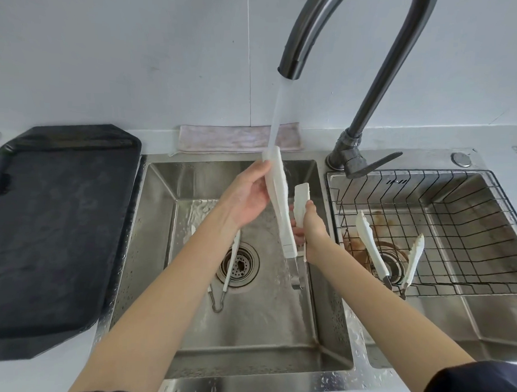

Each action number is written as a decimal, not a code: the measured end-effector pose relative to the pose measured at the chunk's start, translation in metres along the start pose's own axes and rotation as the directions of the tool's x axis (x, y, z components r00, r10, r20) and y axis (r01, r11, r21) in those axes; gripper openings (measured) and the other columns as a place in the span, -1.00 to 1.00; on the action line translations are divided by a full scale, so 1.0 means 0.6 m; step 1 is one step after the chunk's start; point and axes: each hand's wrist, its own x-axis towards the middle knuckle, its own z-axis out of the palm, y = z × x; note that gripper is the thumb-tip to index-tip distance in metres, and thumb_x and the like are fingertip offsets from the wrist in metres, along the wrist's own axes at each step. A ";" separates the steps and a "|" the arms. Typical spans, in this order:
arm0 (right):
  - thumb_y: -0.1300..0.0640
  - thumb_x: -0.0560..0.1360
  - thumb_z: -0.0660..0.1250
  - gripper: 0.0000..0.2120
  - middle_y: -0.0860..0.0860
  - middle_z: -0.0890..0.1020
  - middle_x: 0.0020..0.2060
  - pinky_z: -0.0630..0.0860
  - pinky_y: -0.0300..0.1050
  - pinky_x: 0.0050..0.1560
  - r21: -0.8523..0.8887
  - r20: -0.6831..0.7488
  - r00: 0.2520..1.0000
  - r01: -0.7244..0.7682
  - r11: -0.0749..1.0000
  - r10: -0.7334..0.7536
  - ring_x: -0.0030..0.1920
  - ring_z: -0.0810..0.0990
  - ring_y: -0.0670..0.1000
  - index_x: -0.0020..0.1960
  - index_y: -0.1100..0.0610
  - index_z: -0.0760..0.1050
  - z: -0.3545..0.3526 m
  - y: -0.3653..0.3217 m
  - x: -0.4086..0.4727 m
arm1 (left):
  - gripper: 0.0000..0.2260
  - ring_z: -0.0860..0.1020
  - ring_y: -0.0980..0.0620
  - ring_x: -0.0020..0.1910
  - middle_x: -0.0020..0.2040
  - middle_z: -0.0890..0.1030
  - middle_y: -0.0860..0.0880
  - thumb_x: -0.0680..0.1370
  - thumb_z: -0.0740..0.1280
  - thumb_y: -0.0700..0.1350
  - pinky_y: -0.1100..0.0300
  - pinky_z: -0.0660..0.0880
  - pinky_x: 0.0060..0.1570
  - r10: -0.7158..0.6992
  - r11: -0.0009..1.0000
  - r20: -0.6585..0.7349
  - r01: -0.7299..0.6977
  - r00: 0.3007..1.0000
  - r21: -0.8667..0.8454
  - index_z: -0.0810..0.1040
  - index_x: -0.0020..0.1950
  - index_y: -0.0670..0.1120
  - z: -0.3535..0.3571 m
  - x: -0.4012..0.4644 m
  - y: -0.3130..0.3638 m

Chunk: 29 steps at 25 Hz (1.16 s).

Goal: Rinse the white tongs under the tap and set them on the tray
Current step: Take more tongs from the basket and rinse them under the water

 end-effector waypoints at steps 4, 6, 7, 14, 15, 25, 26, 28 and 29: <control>-0.12 0.61 -0.05 -0.59 0.06 0.40 -0.39 0.23 -0.23 -0.43 -0.014 -0.036 0.999 0.017 1.000 -0.017 -0.46 0.32 -0.03 -0.23 0.08 0.38 0.000 -0.004 -0.009 | -0.83 0.51 0.04 -0.19 -0.18 0.50 -0.05 0.57 0.14 -0.30 0.20 0.58 -0.19 0.005 1.000 0.090 -0.004 0.996 -0.013 0.48 0.01 -0.10 0.008 0.000 -0.003; -0.12 0.61 -0.06 -0.57 0.03 0.39 -0.41 0.23 -0.25 -0.51 0.005 -0.050 0.998 0.033 0.999 -0.033 -0.52 0.32 -0.06 -0.18 0.11 0.42 0.001 -0.006 -0.007 | -0.88 0.49 0.05 -0.19 -0.18 0.48 -0.04 0.58 0.16 -0.24 0.22 0.56 -0.22 -0.011 0.998 0.079 0.006 0.997 0.062 0.47 0.00 -0.08 0.011 0.001 0.001; -0.12 0.61 -0.06 -0.56 0.02 0.38 -0.42 0.20 -0.29 -0.59 0.024 -0.052 0.998 0.046 0.999 -0.045 -0.59 0.30 -0.09 -0.10 0.15 0.44 0.002 -0.006 -0.004 | -0.90 0.49 0.05 -0.21 -0.20 0.48 -0.04 0.59 0.17 -0.17 0.24 0.57 -0.26 -0.021 0.995 0.059 0.015 0.998 0.102 0.47 -0.01 -0.08 0.013 0.002 0.003; -0.09 0.62 -0.07 -0.68 -0.05 0.33 -0.39 0.21 -0.33 -0.58 0.031 -0.133 0.926 0.361 0.932 -0.354 -0.57 0.24 -0.14 0.06 0.09 0.35 0.010 -0.014 -0.018 | -0.73 0.52 0.13 -0.40 -0.34 0.53 0.03 0.59 0.14 0.05 0.27 0.50 -0.29 -0.076 0.993 -0.111 0.085 0.991 0.086 0.52 -0.13 -0.06 0.003 0.006 0.008; -0.09 0.61 -0.05 -0.70 -0.06 0.34 -0.38 0.23 -0.30 -0.50 0.008 -0.164 0.894 0.424 0.906 -0.417 -0.50 0.25 -0.12 0.02 0.07 0.35 0.012 -0.016 -0.022 | -0.76 0.57 0.12 -0.38 -0.30 0.57 0.02 0.59 0.15 0.02 0.25 0.51 -0.24 -0.076 0.996 -0.126 0.081 0.989 0.032 0.52 -0.10 -0.07 0.001 0.007 0.009; 0.02 0.60 0.09 -0.74 -0.10 0.32 -0.31 0.36 -0.39 -0.31 -0.167 -0.145 0.596 0.772 0.614 -0.790 -0.39 0.34 -0.24 0.20 0.16 0.28 0.018 -0.032 -0.072 | -0.78 0.60 0.03 -0.13 -0.12 0.62 -0.03 0.60 0.14 -0.11 0.12 0.49 -0.04 -0.050 0.998 -0.105 0.054 0.993 0.030 0.55 -0.08 -0.14 -0.001 0.001 0.004; 0.03 0.60 0.10 -0.70 -0.11 0.32 -0.29 0.38 -0.39 -0.28 -0.190 -0.129 0.580 0.782 0.594 -0.804 -0.35 0.35 -0.23 0.23 0.20 0.27 0.019 -0.030 -0.075 | -0.77 0.61 0.04 -0.15 -0.14 0.63 -0.03 0.60 0.13 -0.11 0.12 0.50 -0.03 -0.049 0.998 -0.097 0.052 0.994 0.032 0.55 -0.06 -0.15 -0.002 0.000 0.004; 0.04 0.59 0.13 -0.66 -0.13 0.35 -0.23 0.41 -0.37 -0.22 -0.204 -0.097 0.574 0.788 0.580 -0.813 -0.26 0.38 -0.21 0.27 0.23 0.24 0.024 -0.027 -0.076 | -0.77 0.61 0.03 -0.14 -0.13 0.63 -0.02 0.61 0.11 -0.09 0.11 0.50 -0.02 -0.047 0.999 -0.099 0.046 0.994 -0.004 0.53 -0.02 -0.14 -0.004 -0.003 0.001; 0.04 0.59 0.14 -0.65 -0.13 0.36 -0.21 0.42 -0.35 -0.20 -0.191 -0.079 0.588 0.783 0.592 -0.805 -0.24 0.40 -0.19 0.27 0.23 0.23 0.027 -0.026 -0.074 | -0.77 0.59 0.03 -0.10 -0.09 0.62 -0.01 0.61 0.11 -0.08 0.10 0.50 -0.03 -0.049 0.999 -0.109 0.050 0.993 0.001 0.52 0.03 -0.13 -0.008 -0.005 0.000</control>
